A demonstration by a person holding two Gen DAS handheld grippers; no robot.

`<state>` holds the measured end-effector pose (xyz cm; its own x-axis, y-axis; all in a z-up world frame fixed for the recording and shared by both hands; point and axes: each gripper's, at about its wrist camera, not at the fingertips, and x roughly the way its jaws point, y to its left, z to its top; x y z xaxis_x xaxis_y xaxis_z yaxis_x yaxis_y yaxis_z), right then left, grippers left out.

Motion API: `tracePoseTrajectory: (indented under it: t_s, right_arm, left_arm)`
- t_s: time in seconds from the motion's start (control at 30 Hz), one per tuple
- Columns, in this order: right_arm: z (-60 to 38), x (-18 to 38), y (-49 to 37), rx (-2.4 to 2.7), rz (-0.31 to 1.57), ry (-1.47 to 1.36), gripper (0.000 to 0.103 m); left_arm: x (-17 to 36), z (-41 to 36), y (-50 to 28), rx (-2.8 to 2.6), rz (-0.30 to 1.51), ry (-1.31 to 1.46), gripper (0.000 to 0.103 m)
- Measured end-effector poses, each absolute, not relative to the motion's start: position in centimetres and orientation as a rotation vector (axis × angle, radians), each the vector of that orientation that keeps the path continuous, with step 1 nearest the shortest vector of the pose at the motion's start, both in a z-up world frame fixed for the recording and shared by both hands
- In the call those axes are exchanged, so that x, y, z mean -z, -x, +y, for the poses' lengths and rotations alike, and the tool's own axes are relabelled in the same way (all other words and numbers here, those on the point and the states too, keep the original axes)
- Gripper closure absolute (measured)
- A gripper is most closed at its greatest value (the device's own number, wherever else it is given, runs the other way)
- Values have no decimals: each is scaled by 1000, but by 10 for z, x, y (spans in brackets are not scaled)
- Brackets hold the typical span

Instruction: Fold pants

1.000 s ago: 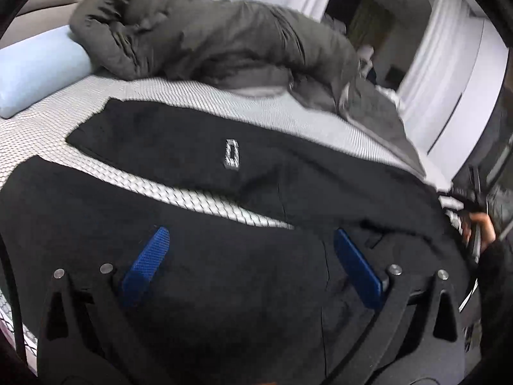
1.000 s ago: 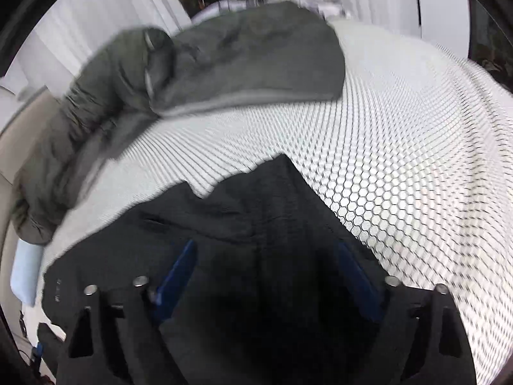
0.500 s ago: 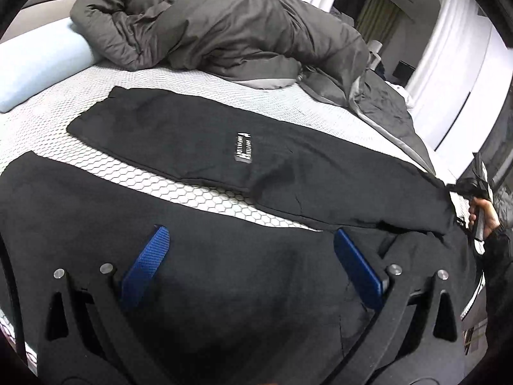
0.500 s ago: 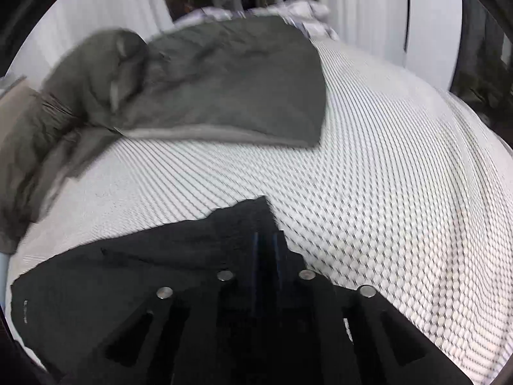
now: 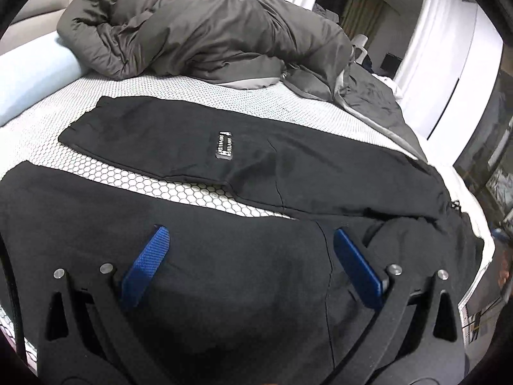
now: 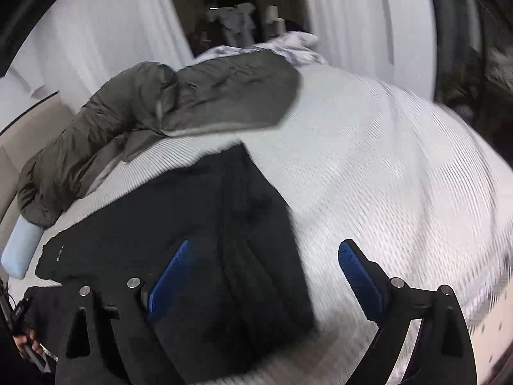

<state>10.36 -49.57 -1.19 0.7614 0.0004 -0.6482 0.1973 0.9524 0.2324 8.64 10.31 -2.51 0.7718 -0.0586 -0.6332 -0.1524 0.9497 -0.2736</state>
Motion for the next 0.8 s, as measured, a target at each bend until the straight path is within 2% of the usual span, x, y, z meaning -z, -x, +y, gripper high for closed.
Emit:
tracePoseTrajectory:
  t_s: [0.1,0.17,0.23,0.3,0.33,0.37,0.47,0.53,0.67,0.73,0.77,0.8]
  right_arm:
    - [-504,51,-73,59,749,-412,10]
    - [-507,75,-72,-2,776,-522,14]
    - [-507,95,-82,-37,813,-628,30]
    - [-498,98,-90,-29,826,-619,76]
    - [-492,91,-88,-49,805,-610,86]
    - [-487,84,-85,-57,785,-597,89]
    - [-479,58,-59,-46,715,-570,90]
    - [-483,60,-49,-14,722,-586,90]
    - [-495,101,-58,48,901,-602,82]
    - [-499,91,-42,42,832,-639,67]
    - [-499,83,-34,71,800,-617,48]
    - [-498,74,-26,109,759,-589,37]
  left_arm:
    - [28,98,-87,-44,699,312,1]
    - [30,94,-88,-40,708,302,1]
    - [30,91,-88,-41,709,288,1]
    - [31,90,-87,-38,708,279,1]
    - [31,90,-86,-40,708,278,1]
    - [32,91,-86,-42,708,277,1]
    - [34,94,-87,-49,719,276,1]
    - [34,97,-89,-49,724,284,1]
    - [34,97,-89,-48,727,284,1]
    - [33,95,-88,-48,728,262,1]
    - [32,93,-89,-41,727,252,1]
    - [31,91,-89,-27,726,244,1]
